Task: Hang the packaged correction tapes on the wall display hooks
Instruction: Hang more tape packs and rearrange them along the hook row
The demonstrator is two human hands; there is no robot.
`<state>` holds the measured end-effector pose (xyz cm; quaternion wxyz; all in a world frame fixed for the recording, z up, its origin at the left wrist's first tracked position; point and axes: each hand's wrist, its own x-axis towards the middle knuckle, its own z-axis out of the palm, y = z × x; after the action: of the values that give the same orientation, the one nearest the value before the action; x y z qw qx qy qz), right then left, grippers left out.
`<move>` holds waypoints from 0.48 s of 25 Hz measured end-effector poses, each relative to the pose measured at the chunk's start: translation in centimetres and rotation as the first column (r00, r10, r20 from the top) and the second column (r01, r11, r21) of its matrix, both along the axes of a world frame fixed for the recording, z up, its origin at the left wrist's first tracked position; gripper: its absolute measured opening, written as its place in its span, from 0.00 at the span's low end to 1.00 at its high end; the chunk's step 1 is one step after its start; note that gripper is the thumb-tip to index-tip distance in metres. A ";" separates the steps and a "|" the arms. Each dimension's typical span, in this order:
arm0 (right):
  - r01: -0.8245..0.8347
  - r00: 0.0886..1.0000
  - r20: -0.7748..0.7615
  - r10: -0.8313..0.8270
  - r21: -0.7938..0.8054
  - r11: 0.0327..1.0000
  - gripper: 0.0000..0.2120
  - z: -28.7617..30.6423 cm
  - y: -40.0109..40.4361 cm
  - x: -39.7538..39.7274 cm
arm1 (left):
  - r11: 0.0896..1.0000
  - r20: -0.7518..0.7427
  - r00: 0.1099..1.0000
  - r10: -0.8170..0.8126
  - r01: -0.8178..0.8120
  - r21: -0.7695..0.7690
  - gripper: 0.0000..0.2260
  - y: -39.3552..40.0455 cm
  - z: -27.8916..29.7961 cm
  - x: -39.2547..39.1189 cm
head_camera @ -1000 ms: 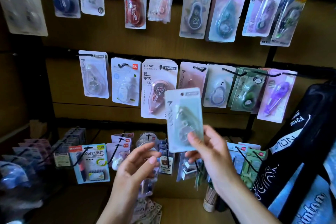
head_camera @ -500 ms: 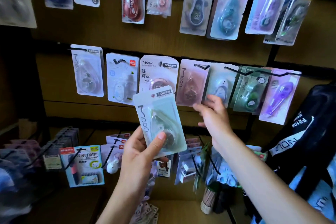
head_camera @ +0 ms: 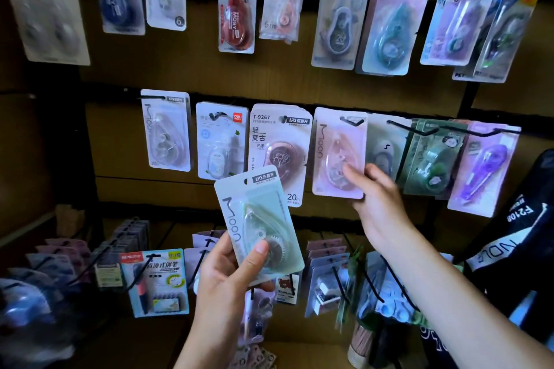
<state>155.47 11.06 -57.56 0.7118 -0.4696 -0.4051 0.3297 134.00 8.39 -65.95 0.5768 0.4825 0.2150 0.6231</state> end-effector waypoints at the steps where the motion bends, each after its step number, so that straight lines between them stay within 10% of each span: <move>1: -0.047 0.998 -0.047 0.048 0.040 0.998 0.09 0.0 -0.9 0.2 | 1.000 -0.006 1.000 0.004 -0.004 0.004 0.12 -0.1 0.1 0.0; 7: -0.170 0.959 -0.173 0.225 0.284 0.944 0.11 -0.4 -6.9 1.6 | 1.000 -0.027 1.000 0.001 0.000 0.009 0.15 -0.2 -0.1 0.1; 12: -0.159 0.970 -0.151 0.189 0.191 0.969 0.10 -1.4 -9.2 1.2 | 1.000 -0.056 0.998 -0.002 0.002 -0.003 0.18 -1.1 0.2 1.1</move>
<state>156.68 1.83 -58.99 0.7507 -0.3372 -0.4111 0.3920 135.09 7.31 -65.79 0.5718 0.4994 0.2313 0.6084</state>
